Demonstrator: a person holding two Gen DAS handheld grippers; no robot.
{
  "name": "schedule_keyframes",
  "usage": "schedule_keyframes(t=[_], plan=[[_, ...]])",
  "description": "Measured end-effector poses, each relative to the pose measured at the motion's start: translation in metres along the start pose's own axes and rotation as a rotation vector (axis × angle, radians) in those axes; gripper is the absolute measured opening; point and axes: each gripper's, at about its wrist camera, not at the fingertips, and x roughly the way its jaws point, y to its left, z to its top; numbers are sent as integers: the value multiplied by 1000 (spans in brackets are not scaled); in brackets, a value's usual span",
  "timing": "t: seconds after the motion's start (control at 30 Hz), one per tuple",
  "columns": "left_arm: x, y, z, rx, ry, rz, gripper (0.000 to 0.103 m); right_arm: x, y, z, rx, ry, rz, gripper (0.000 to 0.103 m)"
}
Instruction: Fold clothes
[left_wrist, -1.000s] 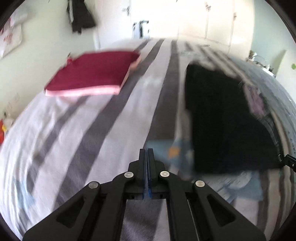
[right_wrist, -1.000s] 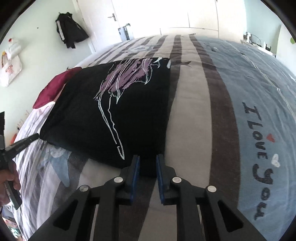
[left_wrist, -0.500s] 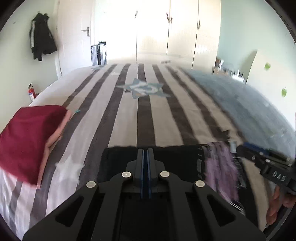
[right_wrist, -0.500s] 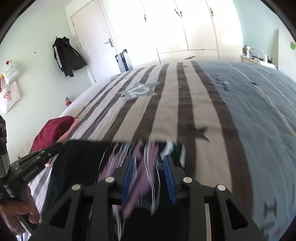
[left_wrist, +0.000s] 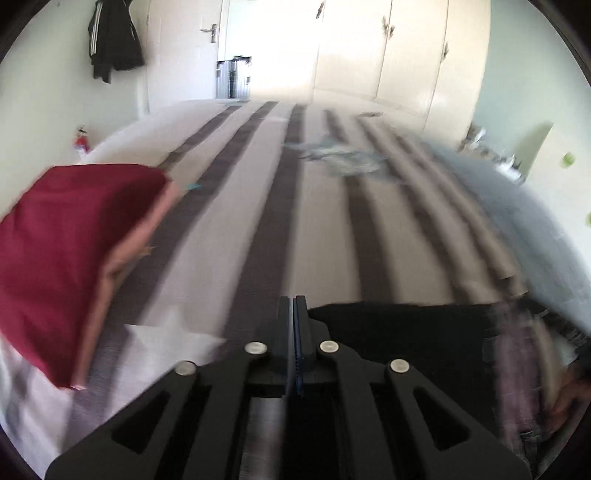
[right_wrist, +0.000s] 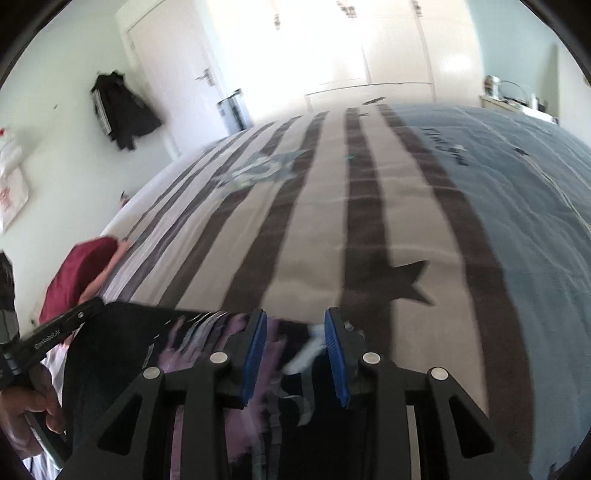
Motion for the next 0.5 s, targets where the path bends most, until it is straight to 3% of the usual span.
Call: schedule_keyframes(t=[0.1, 0.2, 0.27, 0.33, 0.37, 0.5], plan=[[0, 24, 2, -87, 50, 24, 5, -7, -27, 7, 56, 7, -65, 34], [-28, 34, -2, -125, 41, -31, 39, -27, -50, 9, 105, 18, -50, 38], [-54, 31, -12, -115, 15, -50, 77, -45, -50, 3, 98, 21, -16, 45], [-72, 24, -26, -94, 14, -85, 85, -62, -43, -8, 72, 40, 9, 57], [-77, 19, -33, -80, 33, -112, 87, -68, -38, -15, 68, 55, 23, 68], [-66, 7, -62, -73, 150, -119, 87, -74, -24, -54, 88, 162, 79, 69]])
